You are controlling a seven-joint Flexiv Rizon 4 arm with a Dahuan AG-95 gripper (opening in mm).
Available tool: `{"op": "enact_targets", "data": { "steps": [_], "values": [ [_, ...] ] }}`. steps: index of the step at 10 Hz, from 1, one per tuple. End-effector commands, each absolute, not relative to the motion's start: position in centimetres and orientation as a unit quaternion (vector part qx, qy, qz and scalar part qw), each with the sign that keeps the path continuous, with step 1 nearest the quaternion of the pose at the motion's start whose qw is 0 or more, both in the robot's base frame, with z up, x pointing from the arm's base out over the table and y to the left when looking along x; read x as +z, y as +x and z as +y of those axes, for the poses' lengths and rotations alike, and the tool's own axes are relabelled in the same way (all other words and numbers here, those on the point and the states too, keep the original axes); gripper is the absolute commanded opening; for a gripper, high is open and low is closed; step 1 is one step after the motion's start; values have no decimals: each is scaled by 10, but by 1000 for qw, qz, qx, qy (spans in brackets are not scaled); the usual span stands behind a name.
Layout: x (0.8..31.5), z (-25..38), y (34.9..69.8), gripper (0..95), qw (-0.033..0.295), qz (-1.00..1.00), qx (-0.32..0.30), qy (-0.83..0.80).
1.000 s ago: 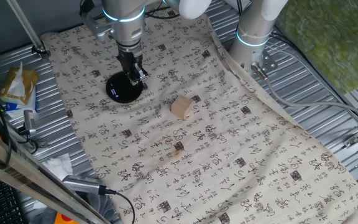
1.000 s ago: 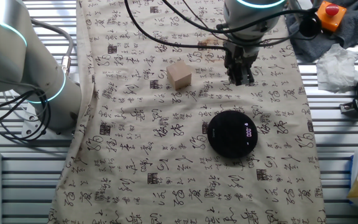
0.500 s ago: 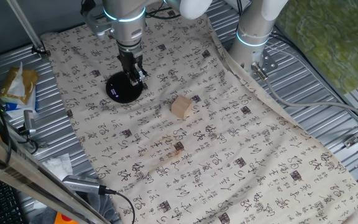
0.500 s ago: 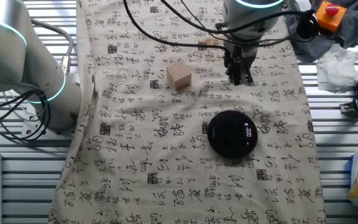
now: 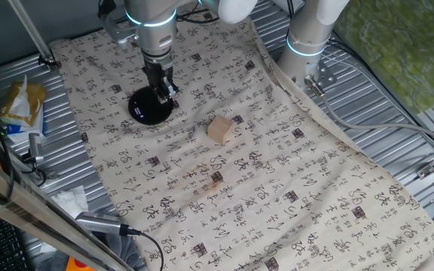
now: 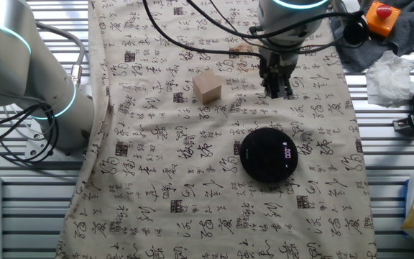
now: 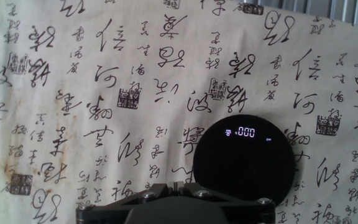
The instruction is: Place the block on the scale
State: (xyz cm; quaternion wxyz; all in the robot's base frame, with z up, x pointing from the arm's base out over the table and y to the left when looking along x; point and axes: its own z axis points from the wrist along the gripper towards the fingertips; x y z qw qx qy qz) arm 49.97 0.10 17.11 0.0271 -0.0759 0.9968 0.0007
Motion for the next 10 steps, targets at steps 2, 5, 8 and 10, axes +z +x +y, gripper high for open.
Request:
{"op": "enact_targets", "data": {
  "steps": [2, 5, 8, 10],
  "values": [
    [171, 1, 499, 0, 28, 998, 2, -62],
    [171, 2, 499, 0, 27, 998, 3, -49],
    [171, 2, 499, 0, 27, 998, 2, -56],
    [171, 2, 499, 0, 27, 998, 1, -62]
  ]
}}
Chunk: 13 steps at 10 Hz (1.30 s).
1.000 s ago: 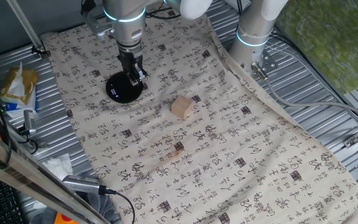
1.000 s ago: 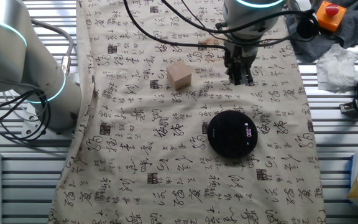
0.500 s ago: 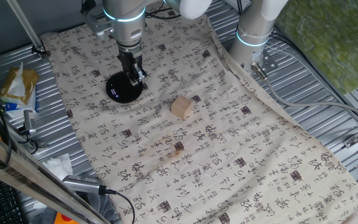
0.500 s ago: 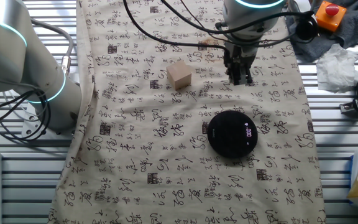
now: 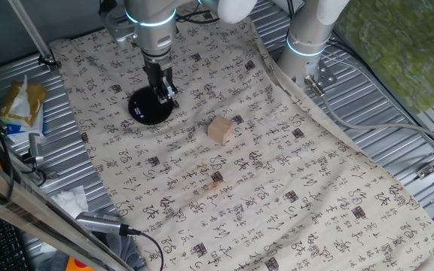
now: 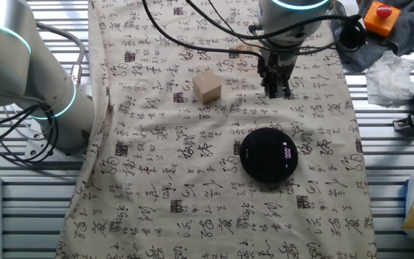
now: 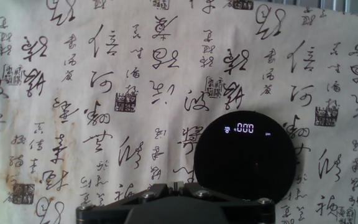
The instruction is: Place the block on the scale
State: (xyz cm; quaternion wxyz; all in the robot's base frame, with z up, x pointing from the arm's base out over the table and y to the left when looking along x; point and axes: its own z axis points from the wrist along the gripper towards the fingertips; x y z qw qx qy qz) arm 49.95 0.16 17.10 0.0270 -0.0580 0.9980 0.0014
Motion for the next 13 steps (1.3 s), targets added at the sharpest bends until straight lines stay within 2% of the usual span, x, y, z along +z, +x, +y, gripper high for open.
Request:
{"op": "enact_targets", "data": {
  "steps": [1, 13],
  "values": [
    [171, 2, 499, 0, 27, 998, 1, -64],
    [171, 2, 499, 0, 27, 997, 0, -67]
  ]
}}
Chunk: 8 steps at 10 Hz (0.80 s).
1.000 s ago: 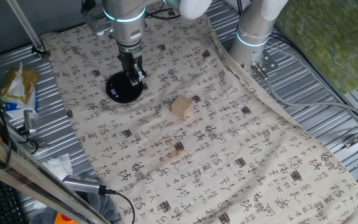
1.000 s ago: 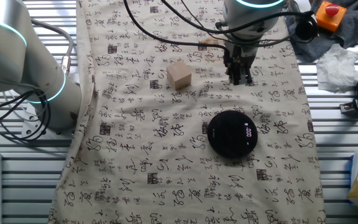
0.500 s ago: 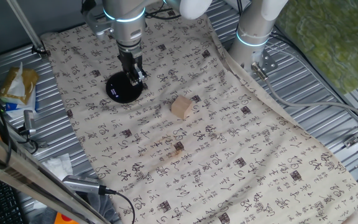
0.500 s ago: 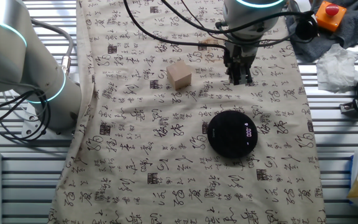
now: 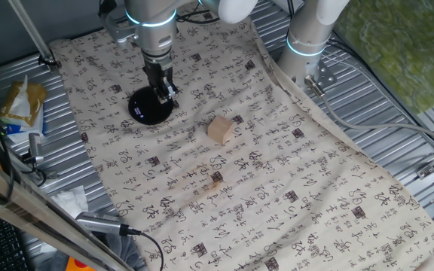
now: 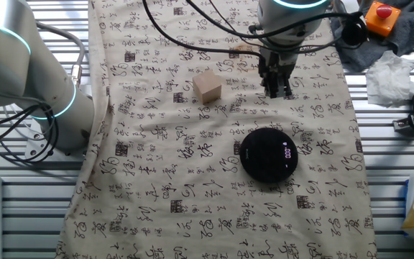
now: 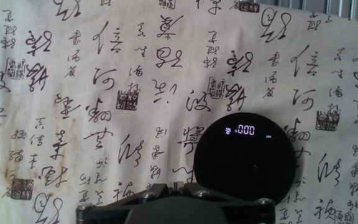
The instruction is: Place the block on the scale
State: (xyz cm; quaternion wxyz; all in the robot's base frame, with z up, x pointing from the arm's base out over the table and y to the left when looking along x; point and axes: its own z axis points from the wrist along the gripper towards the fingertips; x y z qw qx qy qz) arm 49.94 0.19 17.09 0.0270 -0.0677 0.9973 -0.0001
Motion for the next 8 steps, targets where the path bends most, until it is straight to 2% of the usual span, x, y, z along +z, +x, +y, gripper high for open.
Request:
{"op": "enact_targets", "data": {
  "steps": [1, 8],
  "values": [
    [171, 2, 499, 0, 26, 997, 0, -70],
    [171, 2, 499, 0, 25, 997, 0, -73]
  ]
}}
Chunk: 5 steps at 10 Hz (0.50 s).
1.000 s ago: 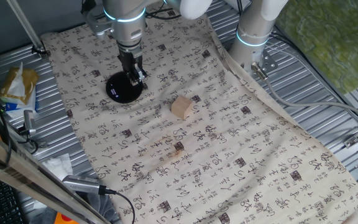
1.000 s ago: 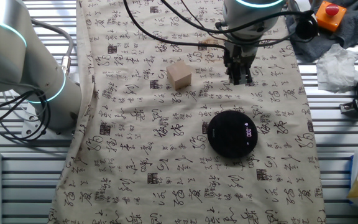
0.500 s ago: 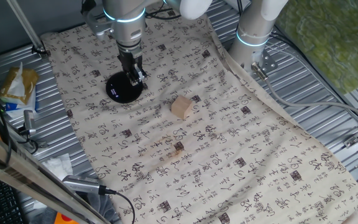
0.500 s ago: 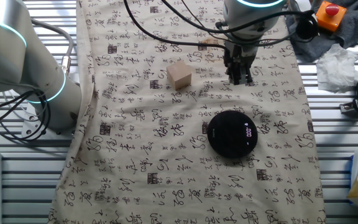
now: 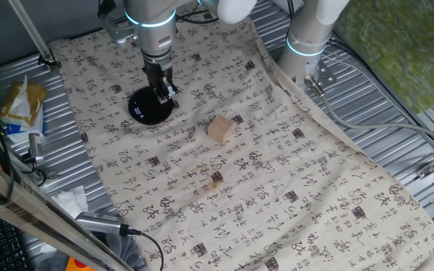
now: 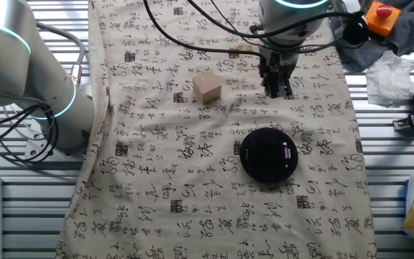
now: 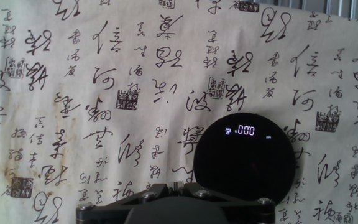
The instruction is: Place the block on the scale
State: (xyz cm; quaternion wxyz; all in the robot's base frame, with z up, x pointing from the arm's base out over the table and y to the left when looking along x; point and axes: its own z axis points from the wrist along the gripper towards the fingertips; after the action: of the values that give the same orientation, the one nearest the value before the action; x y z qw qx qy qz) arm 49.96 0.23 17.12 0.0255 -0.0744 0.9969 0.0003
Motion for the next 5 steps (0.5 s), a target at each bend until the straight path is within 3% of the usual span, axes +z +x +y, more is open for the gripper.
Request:
{"op": "enact_targets", "data": {
  "steps": [1, 5],
  "values": [
    [171, 2, 499, 0, 27, 997, 0, -76],
    [171, 3, 498, 0, 39, 998, 4, -54]
  ]
}}
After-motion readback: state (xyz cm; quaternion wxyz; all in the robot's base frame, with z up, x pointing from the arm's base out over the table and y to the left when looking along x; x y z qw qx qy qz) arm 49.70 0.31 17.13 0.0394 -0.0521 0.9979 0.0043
